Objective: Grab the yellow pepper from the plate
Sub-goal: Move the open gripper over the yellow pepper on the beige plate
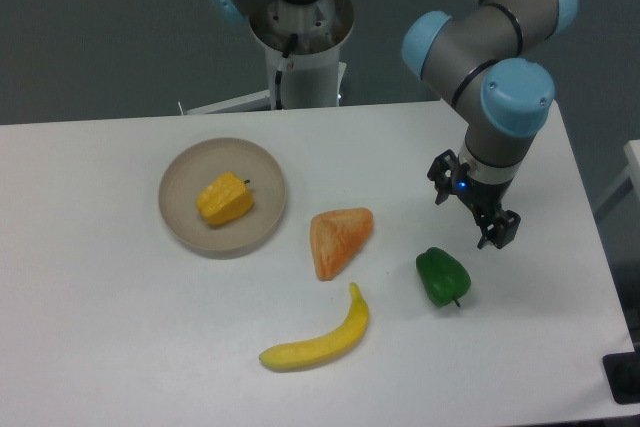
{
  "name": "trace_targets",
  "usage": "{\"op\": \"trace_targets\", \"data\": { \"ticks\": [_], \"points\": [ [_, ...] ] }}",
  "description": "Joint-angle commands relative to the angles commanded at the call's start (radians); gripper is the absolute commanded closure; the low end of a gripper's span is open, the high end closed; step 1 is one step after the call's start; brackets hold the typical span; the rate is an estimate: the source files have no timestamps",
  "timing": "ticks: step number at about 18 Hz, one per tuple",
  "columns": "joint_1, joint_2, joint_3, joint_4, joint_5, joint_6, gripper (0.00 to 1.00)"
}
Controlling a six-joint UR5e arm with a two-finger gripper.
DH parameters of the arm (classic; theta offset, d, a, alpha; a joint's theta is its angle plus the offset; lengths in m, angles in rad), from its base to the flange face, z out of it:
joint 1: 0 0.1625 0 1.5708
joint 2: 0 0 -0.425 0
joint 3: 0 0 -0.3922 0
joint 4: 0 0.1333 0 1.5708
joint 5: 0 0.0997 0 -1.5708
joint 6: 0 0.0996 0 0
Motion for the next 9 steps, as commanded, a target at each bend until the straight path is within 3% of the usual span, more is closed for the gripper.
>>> {"op": "trace_targets", "data": {
  "ticks": [5,9],
  "points": [
    [-0.006,0.011,-0.011,-0.008,-0.002,-0.020,0.00],
    [-0.026,0.095,-0.083,-0.009,-0.015,-0.023,0.00]
  ]
}}
